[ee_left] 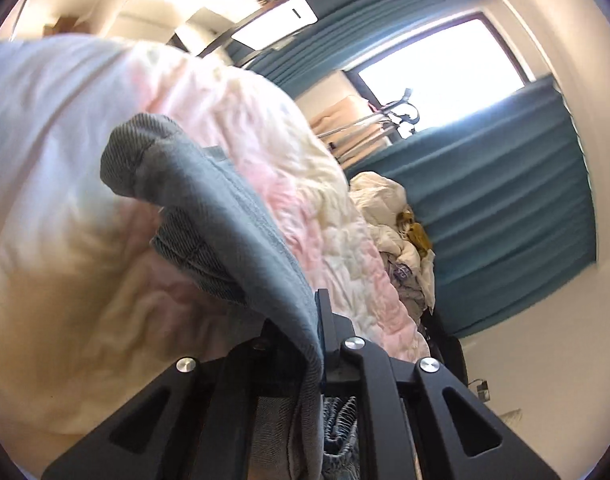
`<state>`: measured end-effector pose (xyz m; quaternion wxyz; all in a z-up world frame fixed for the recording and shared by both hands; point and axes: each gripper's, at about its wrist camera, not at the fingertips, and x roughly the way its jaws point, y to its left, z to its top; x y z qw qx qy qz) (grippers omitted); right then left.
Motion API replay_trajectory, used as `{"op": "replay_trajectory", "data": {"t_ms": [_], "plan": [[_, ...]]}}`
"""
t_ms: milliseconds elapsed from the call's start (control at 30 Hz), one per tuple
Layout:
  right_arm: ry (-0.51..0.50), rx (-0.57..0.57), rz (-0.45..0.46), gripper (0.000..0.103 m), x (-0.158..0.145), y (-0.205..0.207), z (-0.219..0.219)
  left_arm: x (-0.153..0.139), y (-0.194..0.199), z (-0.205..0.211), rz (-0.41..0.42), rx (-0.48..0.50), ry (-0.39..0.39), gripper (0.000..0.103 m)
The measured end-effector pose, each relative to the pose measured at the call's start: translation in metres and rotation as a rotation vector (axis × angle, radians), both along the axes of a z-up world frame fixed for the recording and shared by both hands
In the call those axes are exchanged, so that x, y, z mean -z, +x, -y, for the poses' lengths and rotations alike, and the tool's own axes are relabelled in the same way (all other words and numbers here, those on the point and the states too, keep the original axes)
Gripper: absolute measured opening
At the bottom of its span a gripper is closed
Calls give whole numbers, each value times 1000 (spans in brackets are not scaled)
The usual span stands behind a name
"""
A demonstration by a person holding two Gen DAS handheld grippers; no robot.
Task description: Fold clothes
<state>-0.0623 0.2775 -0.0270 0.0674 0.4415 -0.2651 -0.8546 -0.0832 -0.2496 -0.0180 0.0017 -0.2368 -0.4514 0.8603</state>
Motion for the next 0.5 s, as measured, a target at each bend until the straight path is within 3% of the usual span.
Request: {"op": "replay_trajectory", "data": {"t_ms": [167,300,500], "plan": [[-28,21,-4,43,0,2,-12,-49,-7,-40,-79,43,-44,6],[-62,48,-9,43,-1,5,-24,-82,-16,-84,-103,102,-141,6],[-131,100,-34,43,-8,10,-48,-112,-23,-144,-142,184,-253,6]]}}
